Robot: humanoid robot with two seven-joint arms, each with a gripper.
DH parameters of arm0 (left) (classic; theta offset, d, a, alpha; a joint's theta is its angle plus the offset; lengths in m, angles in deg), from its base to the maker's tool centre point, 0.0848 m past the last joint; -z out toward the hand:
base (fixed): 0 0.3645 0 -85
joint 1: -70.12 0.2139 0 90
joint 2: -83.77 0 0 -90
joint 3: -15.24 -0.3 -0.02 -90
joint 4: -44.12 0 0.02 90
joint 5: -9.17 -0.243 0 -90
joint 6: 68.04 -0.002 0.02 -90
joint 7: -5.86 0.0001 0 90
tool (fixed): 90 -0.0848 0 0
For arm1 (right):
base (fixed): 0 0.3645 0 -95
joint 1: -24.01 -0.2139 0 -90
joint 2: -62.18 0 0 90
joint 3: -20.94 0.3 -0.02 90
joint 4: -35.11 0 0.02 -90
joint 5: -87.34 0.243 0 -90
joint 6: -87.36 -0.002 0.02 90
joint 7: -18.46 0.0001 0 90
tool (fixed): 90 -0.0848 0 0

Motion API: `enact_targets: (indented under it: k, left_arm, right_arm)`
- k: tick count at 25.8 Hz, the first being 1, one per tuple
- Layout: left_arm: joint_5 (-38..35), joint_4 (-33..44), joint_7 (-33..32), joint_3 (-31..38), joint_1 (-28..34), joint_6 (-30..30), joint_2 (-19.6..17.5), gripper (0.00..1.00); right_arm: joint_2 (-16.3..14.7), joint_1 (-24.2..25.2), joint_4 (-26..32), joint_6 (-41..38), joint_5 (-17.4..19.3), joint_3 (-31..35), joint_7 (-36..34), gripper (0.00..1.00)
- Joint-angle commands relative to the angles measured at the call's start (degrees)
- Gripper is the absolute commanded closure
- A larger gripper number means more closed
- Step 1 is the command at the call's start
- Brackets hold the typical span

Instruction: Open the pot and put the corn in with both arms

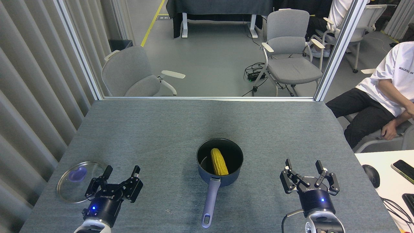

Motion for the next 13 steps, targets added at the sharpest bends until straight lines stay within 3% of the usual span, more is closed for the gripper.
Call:
enact_targets:
  k: [1,13]
  left_arm:
    - [0.08,-0.01,0.02,0.00,0.00,0.01,0.00,0.01]
    - [0.00,0.08,0.02,0.00,0.00,0.01,0.00,0.01]
  right_arm:
    - [-0.17,-0.31,0.00,-0.02,0.00,0.03,0.02,0.00]
    - [-0.26,-0.31,-0.09,0.07,-0.09,0.03,-0.07,0.01]
